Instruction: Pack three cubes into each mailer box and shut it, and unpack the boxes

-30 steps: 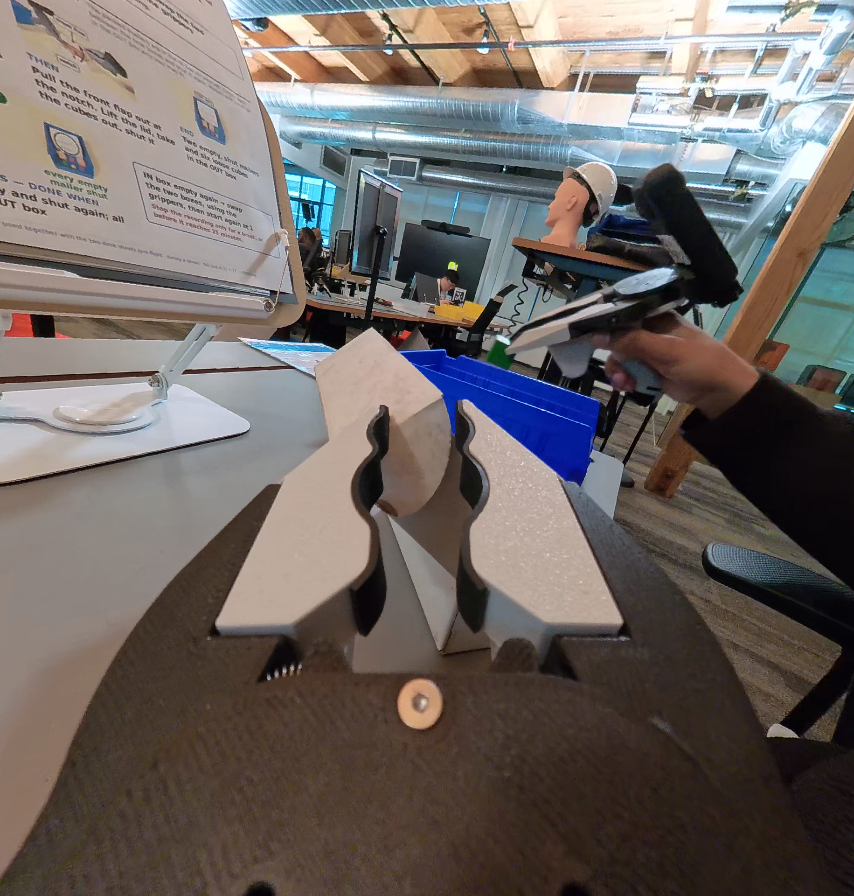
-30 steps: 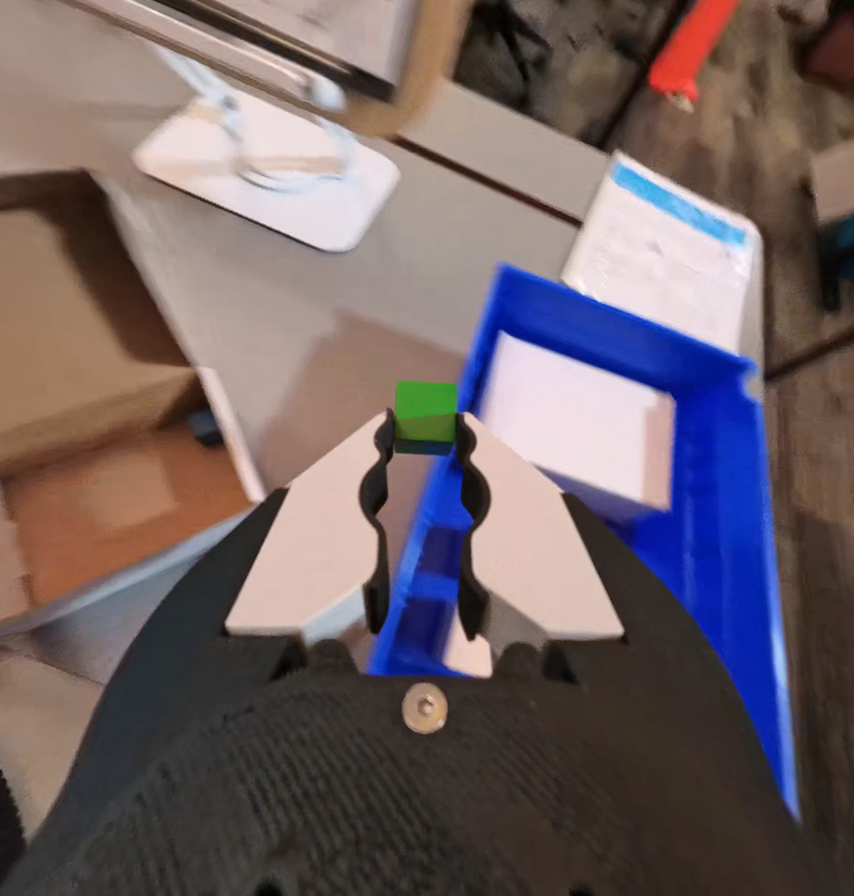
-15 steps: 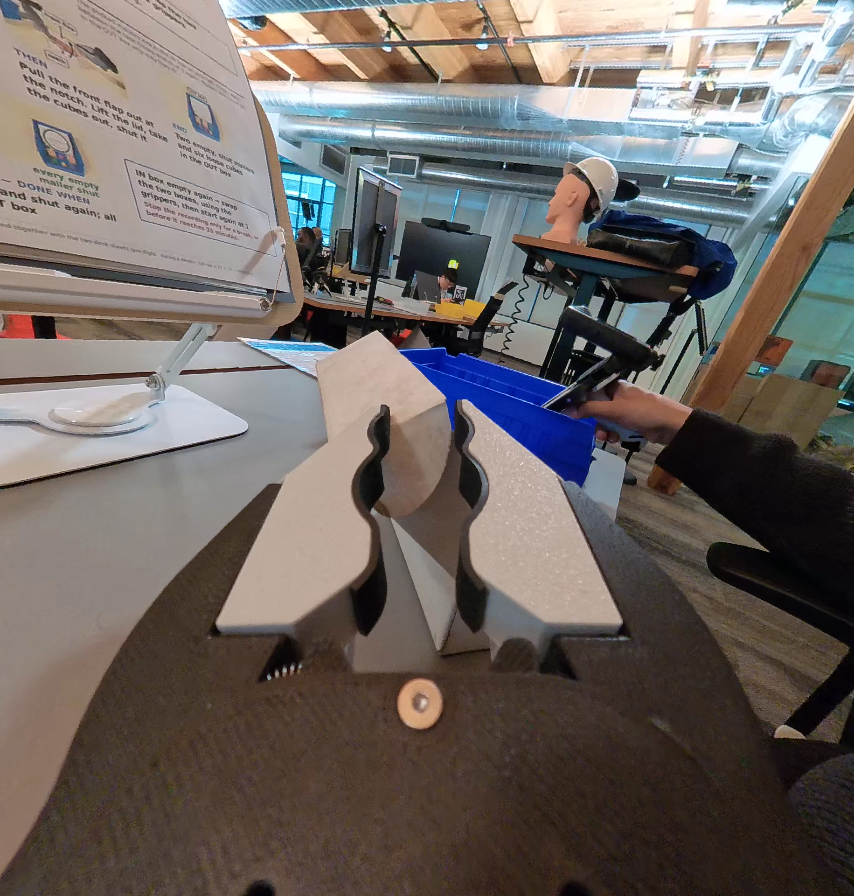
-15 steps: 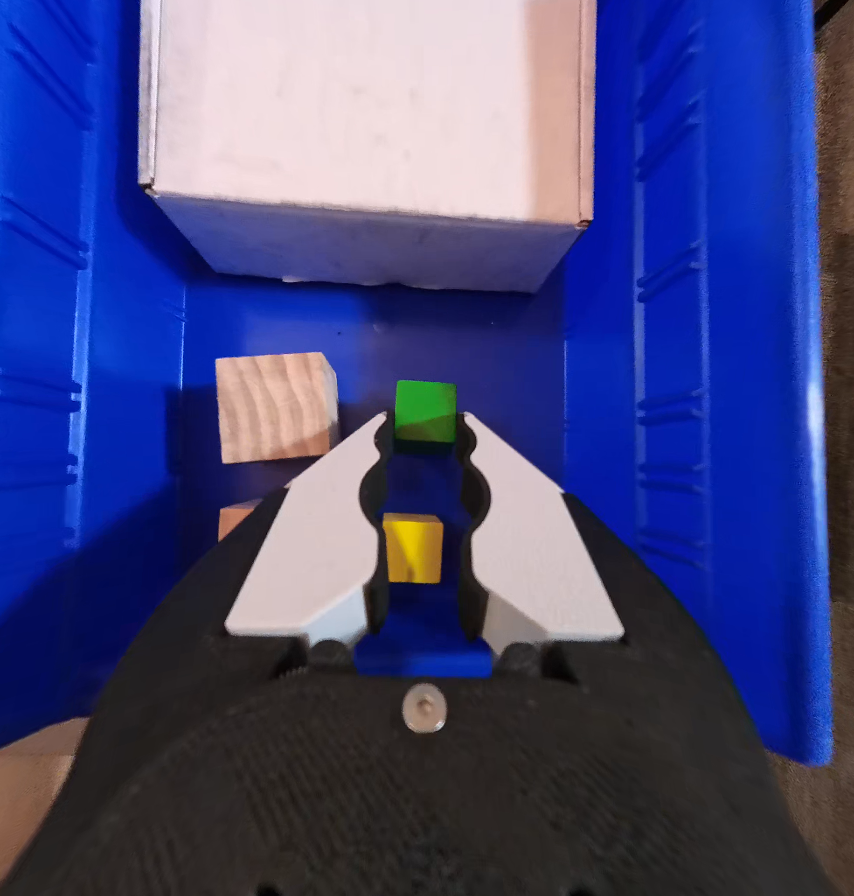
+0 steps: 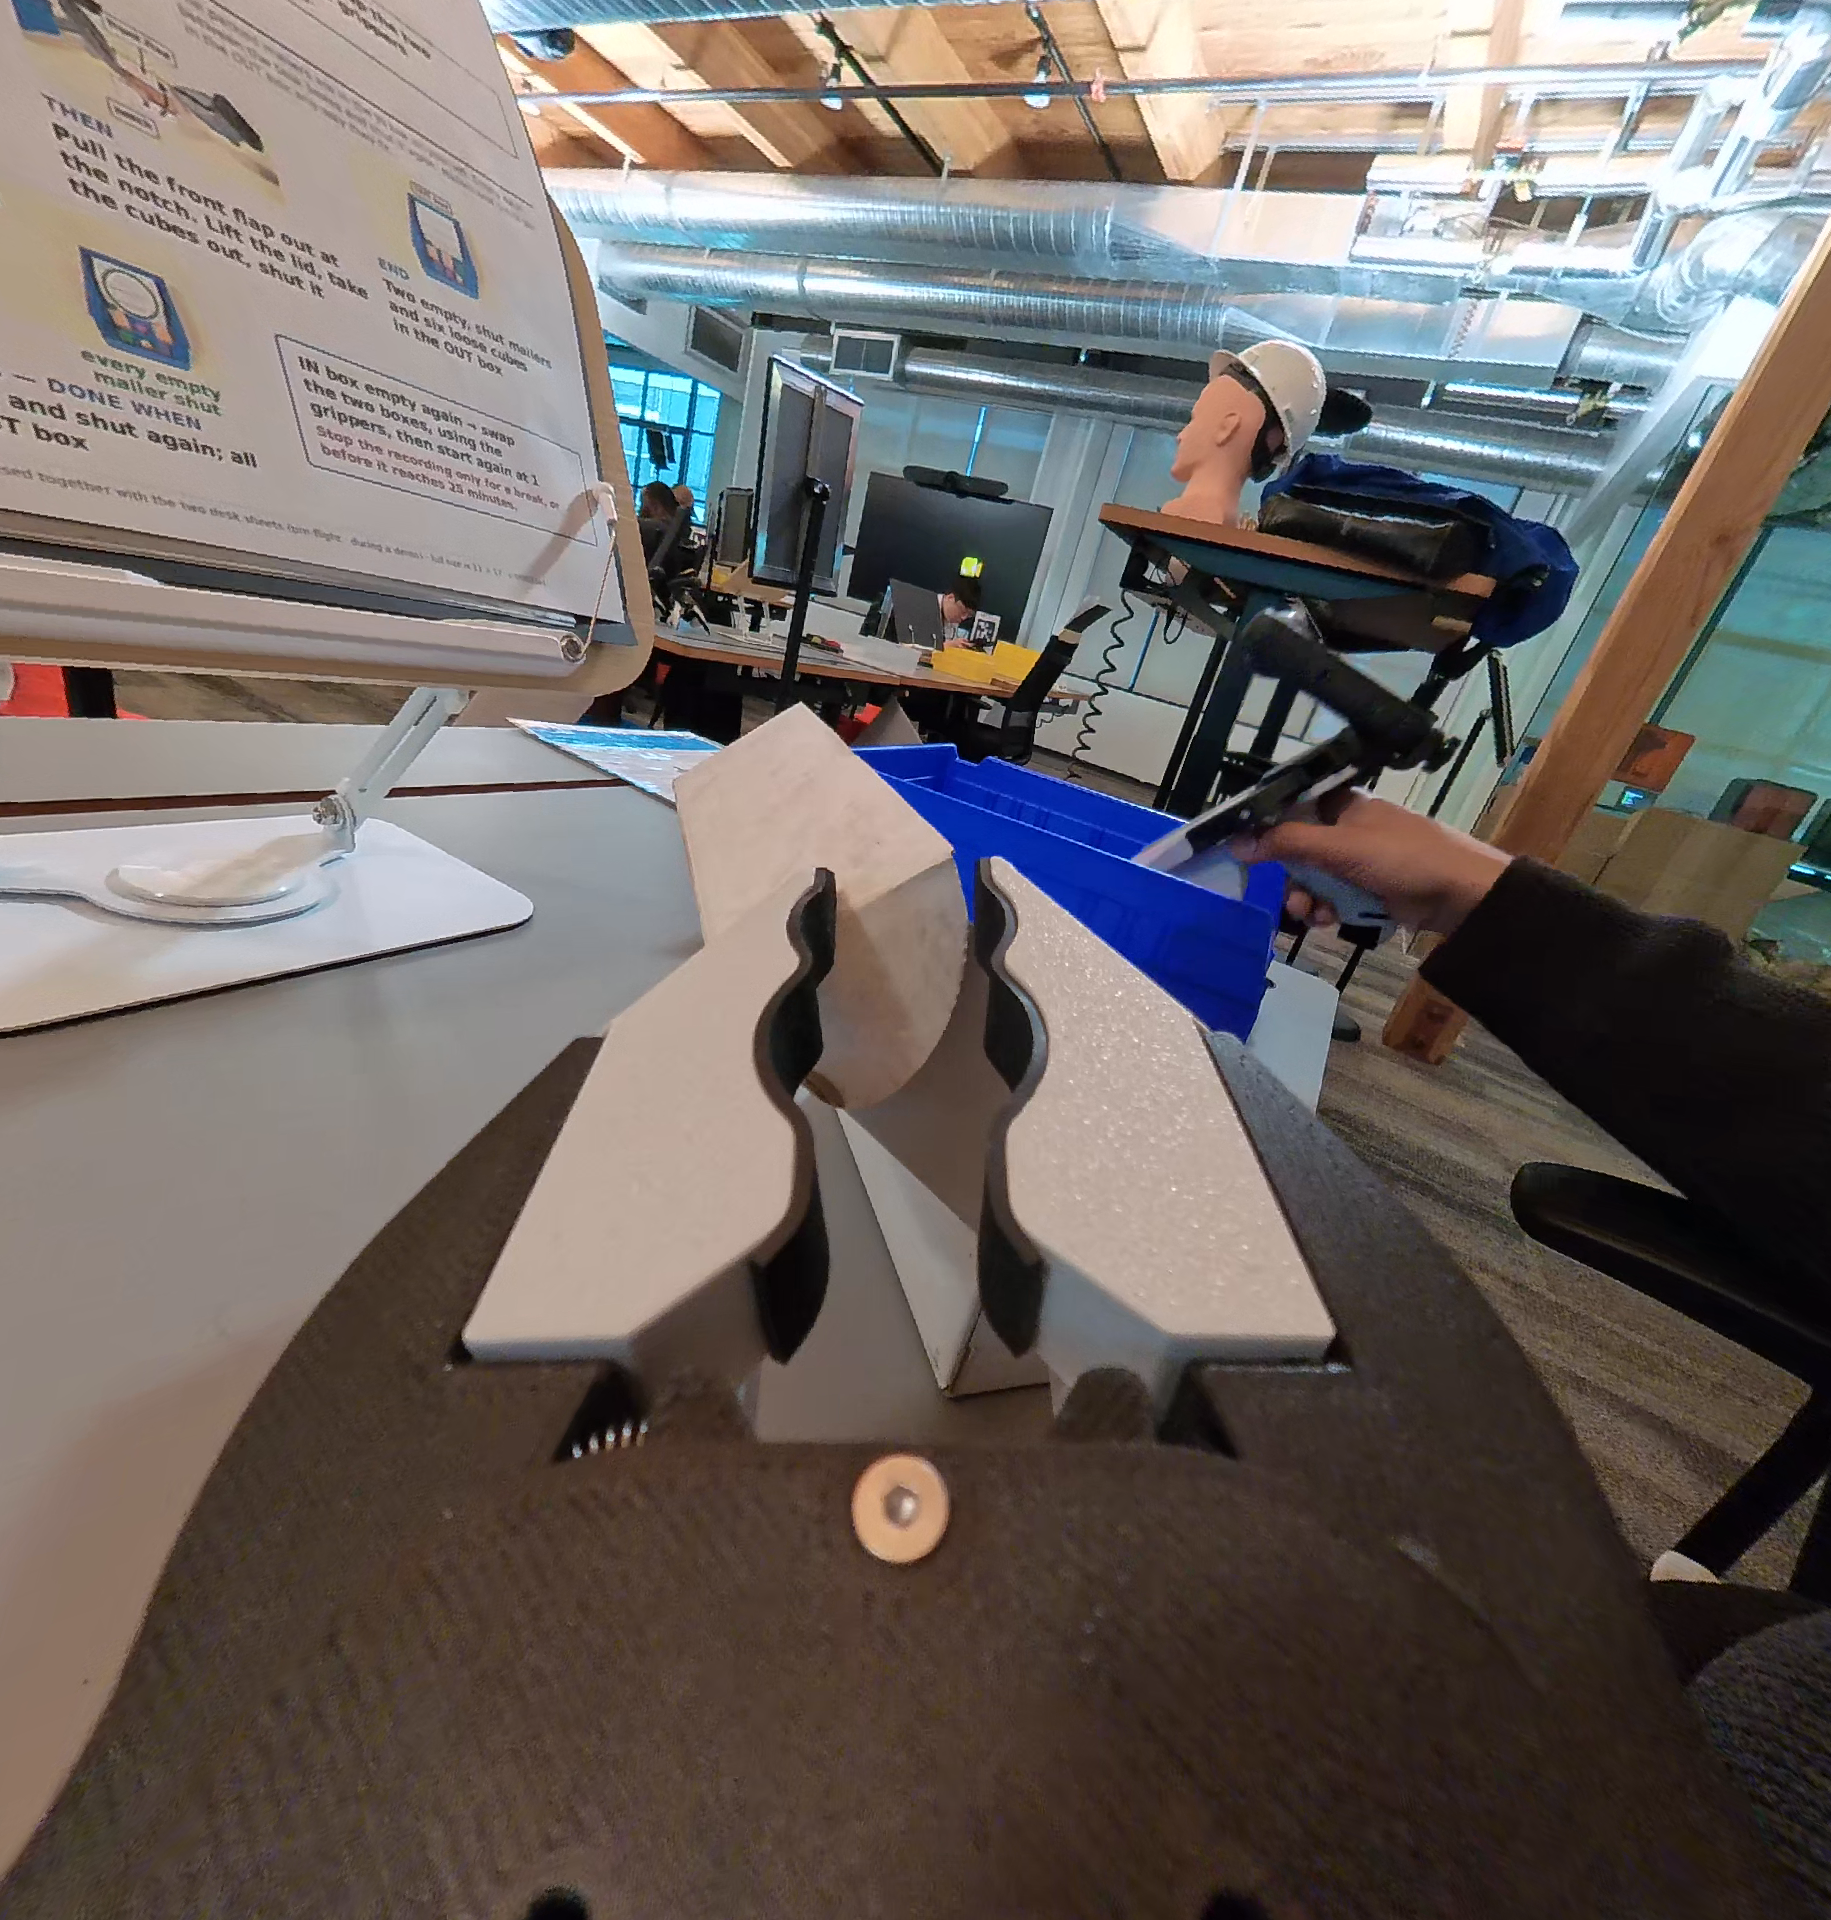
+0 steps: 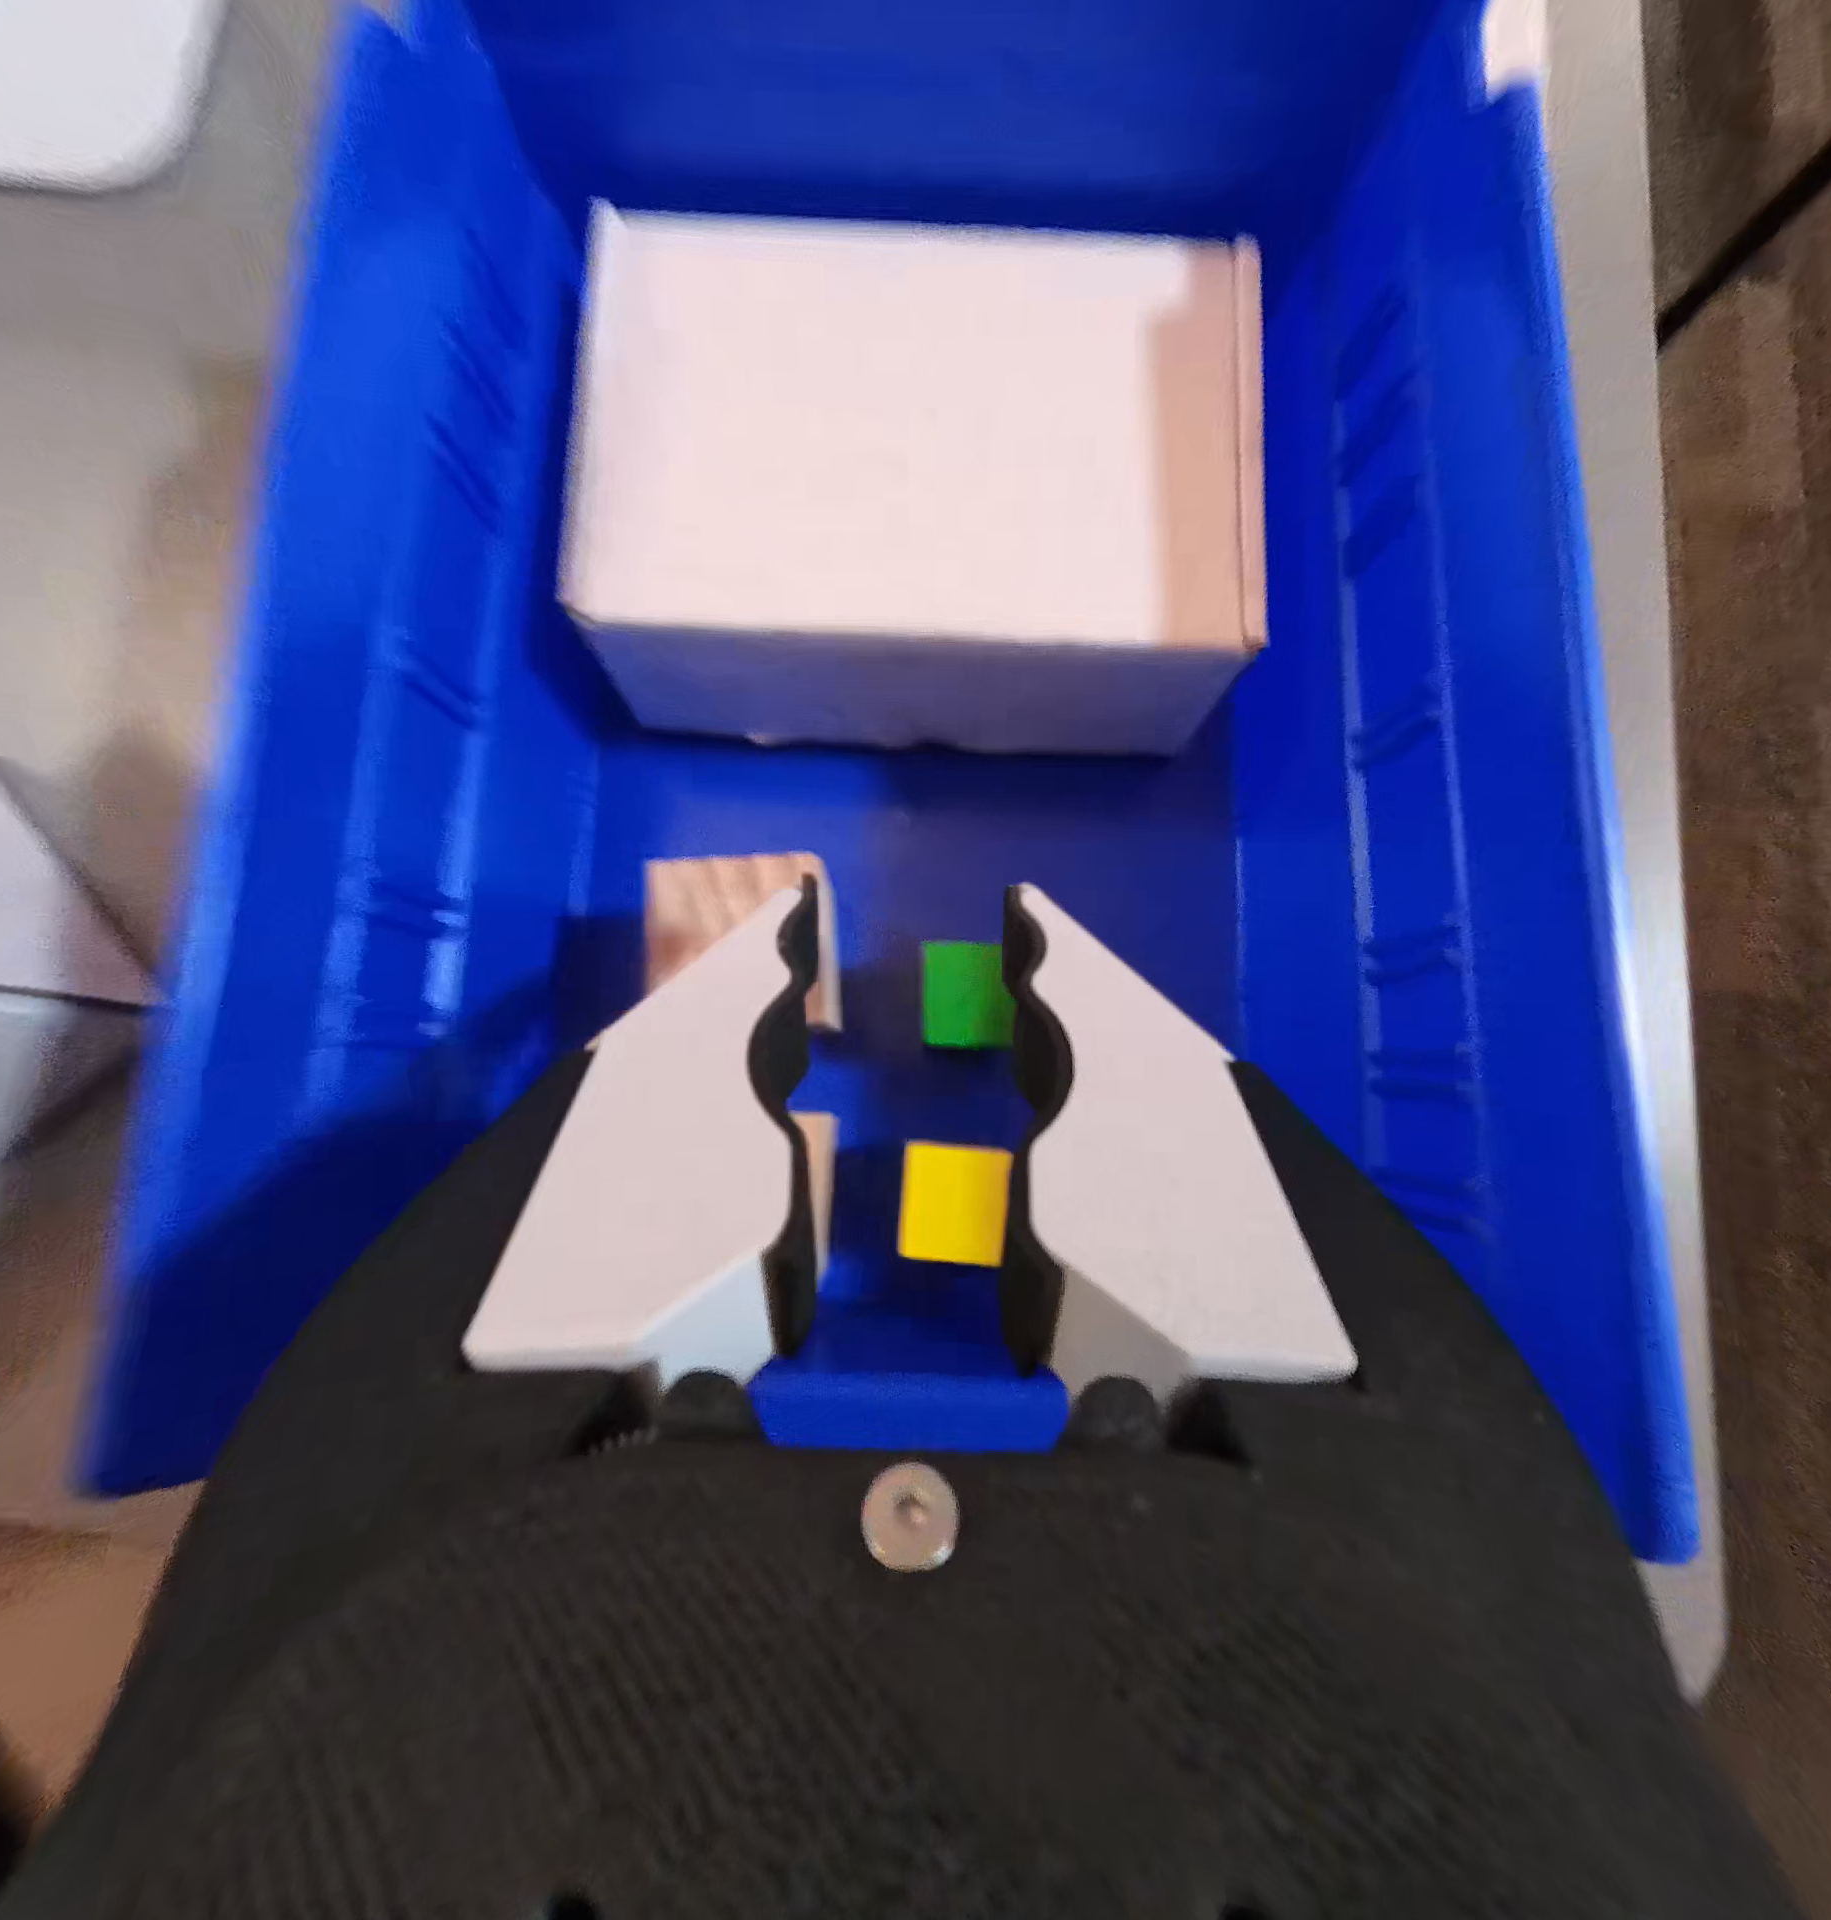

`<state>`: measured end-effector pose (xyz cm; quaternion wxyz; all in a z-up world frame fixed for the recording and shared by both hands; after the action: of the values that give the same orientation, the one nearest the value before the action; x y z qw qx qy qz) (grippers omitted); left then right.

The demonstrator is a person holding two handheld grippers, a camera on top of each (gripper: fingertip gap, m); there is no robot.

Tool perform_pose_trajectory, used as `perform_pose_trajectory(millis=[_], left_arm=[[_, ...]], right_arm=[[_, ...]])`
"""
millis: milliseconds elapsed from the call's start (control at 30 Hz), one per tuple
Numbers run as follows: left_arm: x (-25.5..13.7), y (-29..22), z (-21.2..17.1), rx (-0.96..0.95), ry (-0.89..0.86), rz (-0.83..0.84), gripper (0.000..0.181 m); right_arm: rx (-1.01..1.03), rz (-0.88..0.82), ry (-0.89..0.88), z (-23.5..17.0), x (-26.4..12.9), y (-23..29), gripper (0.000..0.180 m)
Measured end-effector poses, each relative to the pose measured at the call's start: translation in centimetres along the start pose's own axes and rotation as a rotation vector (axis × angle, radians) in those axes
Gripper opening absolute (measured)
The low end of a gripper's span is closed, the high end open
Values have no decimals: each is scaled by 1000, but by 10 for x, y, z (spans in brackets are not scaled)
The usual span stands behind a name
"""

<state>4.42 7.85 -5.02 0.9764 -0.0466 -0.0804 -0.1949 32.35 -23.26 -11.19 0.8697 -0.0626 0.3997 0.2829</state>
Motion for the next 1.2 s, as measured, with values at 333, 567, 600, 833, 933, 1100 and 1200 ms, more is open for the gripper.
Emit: perform_pose_trajectory(millis=[333, 567, 600, 833, 933, 1100, 1200], left_arm=[[1, -1, 0, -1, -3, -2, 25], [0, -4, 1, 6, -5, -9, 25], [0, -5, 1, 8, -5, -10, 25], [-1, -4, 0, 8, -4, -7, 25], [0, -4, -1, 6, 0, -8, 25], [0, -5, -1, 18, 3, -12, 25], [0, -5, -1, 16, 3, -12, 25]], right_arm=[[-345, 476, -171, 22, -52, 202, 27], [-550, 508, -2, -39, 3, 276, 33], [-579, 480, 14, -44, 12, 278, 35], [-735, 252, 46, -60, 49, 267, 43], [-753, 229, 54, -65, 54, 267, 46], [-699, 347, 92, -69, 41, 277, 34], [-675, 332, 65, -62, 41, 272, 38]])
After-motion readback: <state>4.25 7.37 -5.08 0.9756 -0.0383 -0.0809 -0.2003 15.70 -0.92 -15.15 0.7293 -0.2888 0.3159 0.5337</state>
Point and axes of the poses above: each gripper's, where its closed fingertips meet, x out along the fingers, z out of its top, y = z × x across the jaws, the point moved 2 cm from there along -x, back along the fingers, and after that the axes turned 11 degrees about x, right-handed, at the moved point
